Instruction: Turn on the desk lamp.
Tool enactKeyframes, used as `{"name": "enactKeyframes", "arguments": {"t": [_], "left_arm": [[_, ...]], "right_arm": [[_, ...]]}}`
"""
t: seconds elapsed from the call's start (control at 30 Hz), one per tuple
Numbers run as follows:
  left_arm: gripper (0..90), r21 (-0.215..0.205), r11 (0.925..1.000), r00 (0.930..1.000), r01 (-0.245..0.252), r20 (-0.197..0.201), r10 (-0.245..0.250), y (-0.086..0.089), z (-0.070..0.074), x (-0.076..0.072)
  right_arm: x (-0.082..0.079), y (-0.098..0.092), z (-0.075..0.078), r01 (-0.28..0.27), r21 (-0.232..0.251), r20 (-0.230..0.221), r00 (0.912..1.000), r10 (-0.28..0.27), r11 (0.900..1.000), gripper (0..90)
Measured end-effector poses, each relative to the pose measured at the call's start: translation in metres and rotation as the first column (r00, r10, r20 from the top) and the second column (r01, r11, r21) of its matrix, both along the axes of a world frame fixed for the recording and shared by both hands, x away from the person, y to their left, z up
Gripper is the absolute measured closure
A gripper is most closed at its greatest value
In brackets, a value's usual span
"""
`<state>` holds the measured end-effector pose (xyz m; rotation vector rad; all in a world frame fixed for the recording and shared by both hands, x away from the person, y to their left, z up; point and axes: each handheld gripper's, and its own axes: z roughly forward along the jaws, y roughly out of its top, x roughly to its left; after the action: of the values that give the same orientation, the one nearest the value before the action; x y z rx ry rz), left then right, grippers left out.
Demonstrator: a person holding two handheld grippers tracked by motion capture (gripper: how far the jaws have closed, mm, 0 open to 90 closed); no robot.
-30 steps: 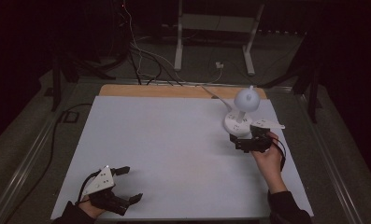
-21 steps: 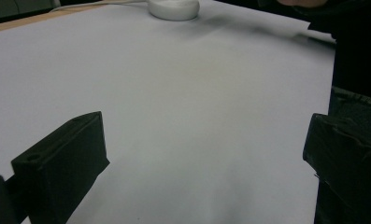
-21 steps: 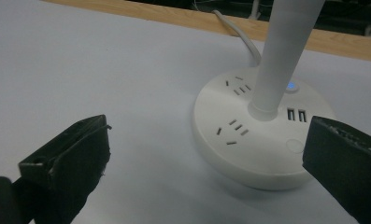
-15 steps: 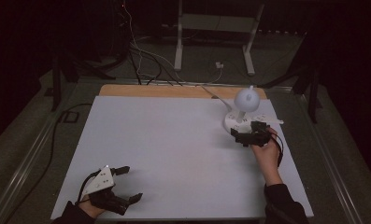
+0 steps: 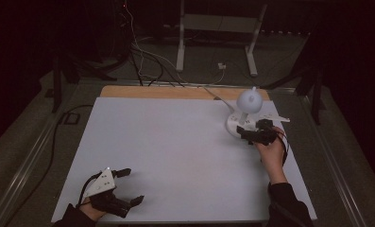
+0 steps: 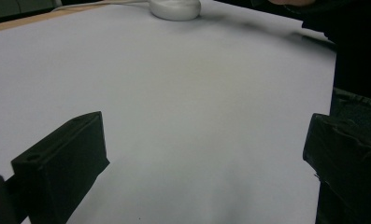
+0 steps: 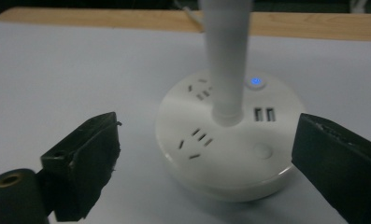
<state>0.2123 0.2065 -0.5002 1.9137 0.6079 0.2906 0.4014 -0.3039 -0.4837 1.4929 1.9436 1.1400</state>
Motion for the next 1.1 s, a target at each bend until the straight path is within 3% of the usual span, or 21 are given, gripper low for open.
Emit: {"name": "enactKeyframes", "arguments": {"t": [0.03, 0.17, 0.43, 0.7, 0.9, 1.1], "left_arm": [[0.3, -0.001, 1.0000, 1.0000, 0.000, 0.000, 0.000, 0.000, 0.000, 0.000], [0.3, 0.001, 1.0000, 1.0000, 0.000, -0.001, 0.000, 0.000, 0.000, 0.000], [0.3, -0.001, 1.0000, 1.0000, 0.000, 0.000, 0.000, 0.000, 0.000, 0.000], [0.3, -0.003, 1.0000, 1.0000, 0.000, -0.003, 0.000, 0.000, 0.000, 0.000], [0.3, -0.003, 1.0000, 1.0000, -0.002, -0.002, 0.002, 0.000, 0.000, 0.000], [0.3, -0.003, 1.0000, 1.0000, 0.001, -0.007, -0.001, 0.000, 0.000, 0.001]], "right_arm": [[0.001, -0.002, 0.002, 0.021, 0.003, -0.002, 0.9998, -0.021, 1.000, 13.5], [0.002, -0.005, 0.004, 0.054, 0.015, 0.004, 0.9985, -0.054, 0.998, 19.8], [0.006, -0.006, 0.005, 0.099, 0.010, 0.008, 0.9950, -0.099, 0.995, 21.5], [0.004, -0.011, 0.008, 0.165, 0.020, 0.008, 0.9862, -0.165, 0.986, 51.0], [0.004, -0.012, 0.009, 0.176, -0.017, 0.015, 0.9843, -0.176, 0.984, 70.4], [0.006, -0.008, 0.005, 0.114, -0.089, 0.010, 0.9935, -0.114, 0.990, 89.3]]}}
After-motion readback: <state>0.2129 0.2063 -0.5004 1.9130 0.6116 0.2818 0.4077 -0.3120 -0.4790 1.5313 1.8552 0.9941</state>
